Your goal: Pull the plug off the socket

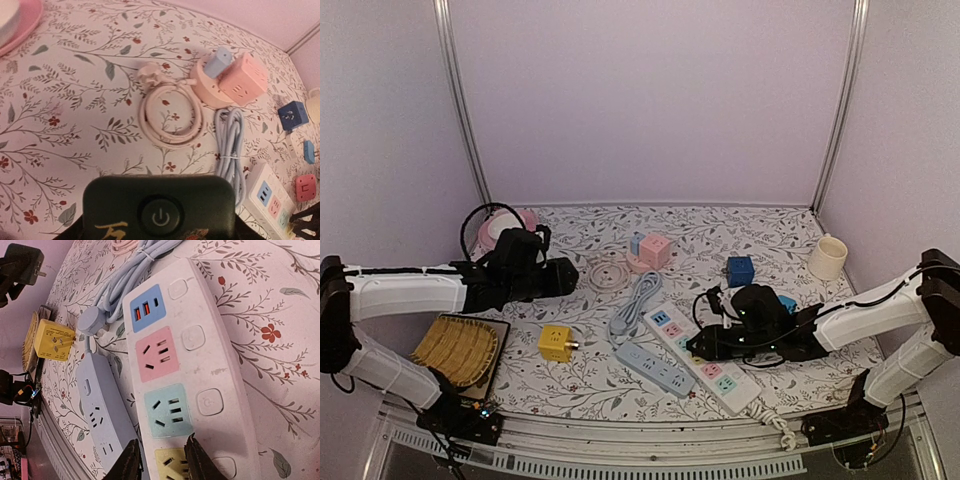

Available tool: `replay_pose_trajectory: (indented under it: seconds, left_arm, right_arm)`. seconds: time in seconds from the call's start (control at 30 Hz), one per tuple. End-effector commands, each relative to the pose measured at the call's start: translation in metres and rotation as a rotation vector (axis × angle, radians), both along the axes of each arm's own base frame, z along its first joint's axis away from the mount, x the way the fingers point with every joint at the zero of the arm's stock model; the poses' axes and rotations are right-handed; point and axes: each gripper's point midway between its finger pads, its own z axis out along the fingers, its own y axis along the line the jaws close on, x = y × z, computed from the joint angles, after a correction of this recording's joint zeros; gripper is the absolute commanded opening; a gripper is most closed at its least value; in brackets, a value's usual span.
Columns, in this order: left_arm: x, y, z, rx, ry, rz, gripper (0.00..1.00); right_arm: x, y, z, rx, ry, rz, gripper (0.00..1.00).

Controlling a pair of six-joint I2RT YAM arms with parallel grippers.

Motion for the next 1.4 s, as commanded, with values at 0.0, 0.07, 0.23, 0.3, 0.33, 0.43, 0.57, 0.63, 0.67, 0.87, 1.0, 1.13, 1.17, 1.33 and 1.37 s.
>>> replay_pose_trajectory:
  seconds: [0.0, 0.07, 0.23, 0.3, 0.33, 0.43, 0.57, 0.63, 0.67, 0.87, 1.0, 1.13, 1.17, 1.33, 1.37]
  left_arm:
    - [0.008, 0.025, -0.01, -0.194, 0.031, 0.065, 0.49]
    - [0.01, 0.035, -0.021, -0.215, 0.05, 0.082, 0.49]
    - [0.015, 0.045, -0.044, -0.236, 0.097, 0.103, 0.5]
    - [0.016, 0.047, -0.055, -0.228, 0.124, 0.11, 0.52]
    - [0.015, 0.048, -0.06, -0.221, 0.137, 0.118, 0.53]
    - [0.013, 0.053, -0.075, -0.204, 0.17, 0.134, 0.57]
    - [0.01, 0.056, -0.085, -0.192, 0.188, 0.144, 0.64]
    - [0.009, 0.059, -0.088, -0.182, 0.193, 0.151, 0.67]
    - [0.008, 0.061, -0.09, -0.174, 0.195, 0.158, 0.71]
    - [0.001, 0.078, -0.095, -0.116, 0.201, 0.221, 0.9]
    - [-0.002, 0.093, -0.093, -0.074, 0.193, 0.28, 0.92]
    - [-0.006, 0.105, -0.086, -0.049, 0.17, 0.322, 0.93]
    - [-0.007, 0.107, -0.084, -0.045, 0.163, 0.33, 0.93]
    - [-0.011, 0.12, -0.075, -0.017, 0.131, 0.369, 0.93]
    - [-0.012, 0.122, -0.074, -0.01, 0.127, 0.376, 0.93]
  right_arm:
    - [-0.024, -0.03, -0.035, -0.142, 0.099, 0.01, 0.32]
    - [-0.023, -0.03, -0.031, -0.139, 0.094, 0.009, 0.33]
    - [-0.022, -0.028, -0.021, -0.118, 0.074, 0.008, 0.33]
    - [-0.021, -0.028, -0.017, -0.11, 0.066, 0.007, 0.33]
    - [-0.021, -0.028, -0.015, -0.108, 0.062, 0.006, 0.33]
    - [-0.019, -0.028, -0.01, -0.103, 0.051, 0.003, 0.33]
    - [-0.018, -0.027, -0.006, -0.101, 0.044, 0.005, 0.33]
    - [-0.018, -0.027, -0.005, -0.101, 0.042, 0.005, 0.33]
    - [-0.018, -0.027, -0.004, -0.099, 0.04, 0.004, 0.33]
    - [-0.017, -0.028, 0.0, -0.095, 0.028, 0.0, 0.33]
    - [-0.014, -0.026, 0.004, -0.097, 0.022, 0.0, 0.34]
    - [-0.011, -0.023, 0.01, -0.098, 0.009, 0.002, 0.34]
    - [-0.011, -0.023, 0.011, -0.099, 0.006, 0.003, 0.34]
    - [-0.006, -0.02, 0.019, -0.105, -0.011, 0.002, 0.35]
    - [-0.006, -0.019, 0.02, -0.106, -0.014, 0.002, 0.35]
